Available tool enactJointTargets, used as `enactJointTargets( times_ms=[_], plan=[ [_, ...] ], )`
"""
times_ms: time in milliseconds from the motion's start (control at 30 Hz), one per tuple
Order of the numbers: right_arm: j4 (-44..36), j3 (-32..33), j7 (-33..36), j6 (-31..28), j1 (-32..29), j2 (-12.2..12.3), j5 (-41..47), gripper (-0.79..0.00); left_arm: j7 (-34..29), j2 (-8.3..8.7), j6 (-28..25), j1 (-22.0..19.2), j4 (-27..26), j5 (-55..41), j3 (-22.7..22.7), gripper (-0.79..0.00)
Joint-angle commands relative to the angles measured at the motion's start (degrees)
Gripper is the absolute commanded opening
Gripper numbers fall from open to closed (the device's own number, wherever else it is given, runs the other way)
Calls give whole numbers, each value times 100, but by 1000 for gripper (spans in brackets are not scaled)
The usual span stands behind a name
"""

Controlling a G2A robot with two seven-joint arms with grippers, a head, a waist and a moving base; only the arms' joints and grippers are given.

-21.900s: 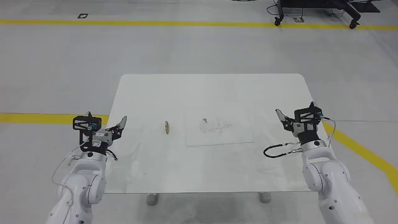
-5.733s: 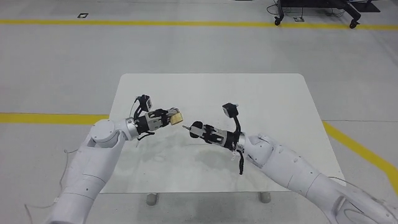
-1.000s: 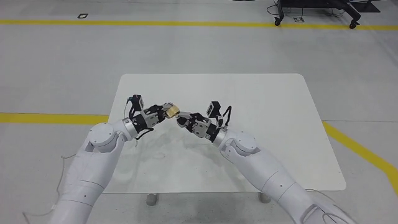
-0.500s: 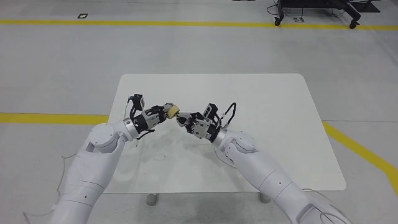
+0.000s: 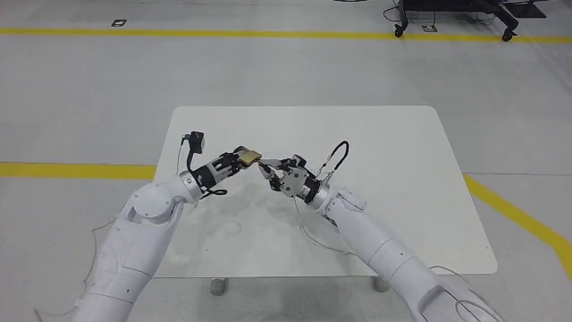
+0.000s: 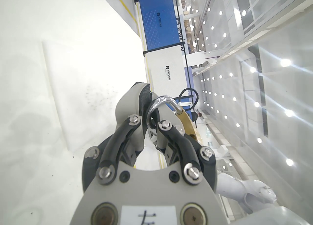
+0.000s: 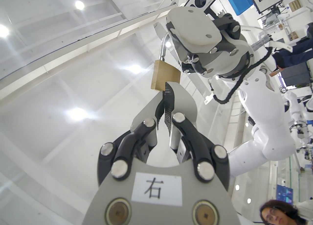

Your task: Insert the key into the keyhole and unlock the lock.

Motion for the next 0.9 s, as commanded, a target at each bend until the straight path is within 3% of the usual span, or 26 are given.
enactJointTargets(
  times_ms=[0, 367, 400, 433, 467, 700, 867],
  plan=[
    [80, 5, 38, 41, 34, -24, 22, -785, 129, 3, -113, 45, -58, 148, -2, -785],
    [227, 107, 79, -196, 113, -87, -243, -767, 175, 5, -133, 124, -132, 68, -48, -785],
    [236, 110, 26, -291, 126, -82, -380, -471, 149, 2, -100, 125, -123, -9, -47, -785],
    [235, 118, -44, -413, 124, -78, -500, -354, 100, -3, -59, 123, -115, -141, -51, -785],
    [221, 125, -128, -540, 114, -76, -613, 0, 53, -7, -1, 115, -92, -285, -68, -785],
    [9, 232, -568, -1325, -3, -22, -1421, 0, -385, -22, 430, 4, 131, -1226, -200, -785],
    [-249, 472, -1861, -2782, -129, 130, -3049, 0, -370, -20, 526, -52, 194, -1073, -162, -785]
  ],
)
